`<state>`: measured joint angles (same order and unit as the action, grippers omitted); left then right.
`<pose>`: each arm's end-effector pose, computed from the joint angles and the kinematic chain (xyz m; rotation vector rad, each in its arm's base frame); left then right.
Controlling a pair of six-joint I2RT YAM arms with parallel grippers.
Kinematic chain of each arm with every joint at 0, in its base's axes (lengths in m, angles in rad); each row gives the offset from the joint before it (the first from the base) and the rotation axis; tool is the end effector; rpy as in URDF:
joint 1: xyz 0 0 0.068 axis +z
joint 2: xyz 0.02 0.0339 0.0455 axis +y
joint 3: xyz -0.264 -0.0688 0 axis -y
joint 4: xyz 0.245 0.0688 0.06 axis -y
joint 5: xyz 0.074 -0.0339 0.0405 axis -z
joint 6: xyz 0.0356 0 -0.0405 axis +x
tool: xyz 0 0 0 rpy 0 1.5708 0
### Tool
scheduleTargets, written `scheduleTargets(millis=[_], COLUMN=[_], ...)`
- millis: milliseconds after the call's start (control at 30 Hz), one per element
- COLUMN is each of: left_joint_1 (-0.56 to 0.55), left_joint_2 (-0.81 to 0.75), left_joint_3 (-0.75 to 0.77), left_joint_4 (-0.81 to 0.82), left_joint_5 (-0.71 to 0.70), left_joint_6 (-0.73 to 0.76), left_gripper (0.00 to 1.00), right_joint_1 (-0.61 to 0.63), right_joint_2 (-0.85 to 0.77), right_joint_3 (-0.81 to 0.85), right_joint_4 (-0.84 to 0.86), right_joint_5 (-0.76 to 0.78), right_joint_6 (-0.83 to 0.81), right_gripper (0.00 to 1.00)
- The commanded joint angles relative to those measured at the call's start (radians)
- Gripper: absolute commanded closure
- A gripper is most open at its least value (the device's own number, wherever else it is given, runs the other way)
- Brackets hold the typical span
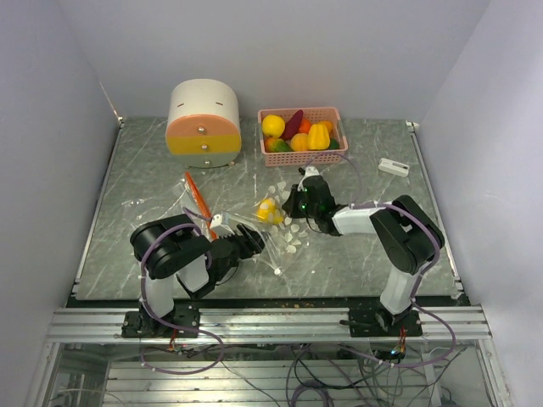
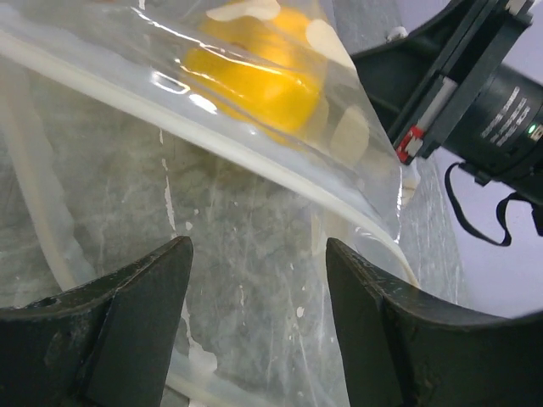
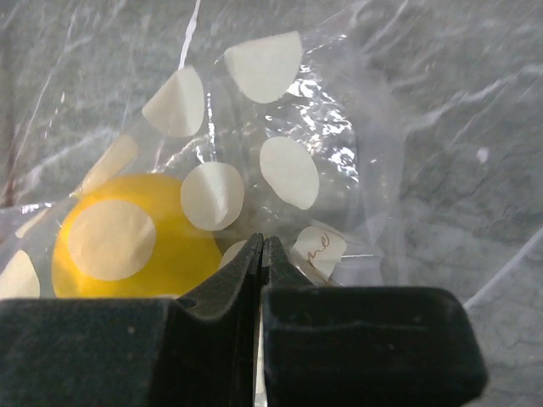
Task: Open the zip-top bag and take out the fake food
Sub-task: Pick up the fake fruit from the zipper food storage bag.
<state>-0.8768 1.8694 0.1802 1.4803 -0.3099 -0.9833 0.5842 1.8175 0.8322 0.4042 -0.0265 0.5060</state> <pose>0.1579 -0.1728 0.0931 -0.3382 1.8676 -1.0472 0.3010 0.2001 0.1383 -0.1029 2.2238 0.6481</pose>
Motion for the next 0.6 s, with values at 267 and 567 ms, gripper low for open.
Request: scheduleTargets(millis=[267, 567], left_joint_1=[0.006, 0.006], left_joint_2=[-0.017, -0.001], left_joint_3=[-0.039, -0.043], left_joint_4=[0.242, 0.244], left_joint_5=[-0.009, 0.000], left_joint_6=[0.027, 0.013], left_gripper=[0.23, 0.23], right_joint_1=[0.026, 0.027], right_joint_2=[-0.255, -0.279], right_joint_3=[-0.153, -0.095], right_joint_4=[0.046, 0.029], right_joint_5=[0.054, 0.071], right_joint_6=[-0.001, -0.017], right_gripper=[0.95, 0.87])
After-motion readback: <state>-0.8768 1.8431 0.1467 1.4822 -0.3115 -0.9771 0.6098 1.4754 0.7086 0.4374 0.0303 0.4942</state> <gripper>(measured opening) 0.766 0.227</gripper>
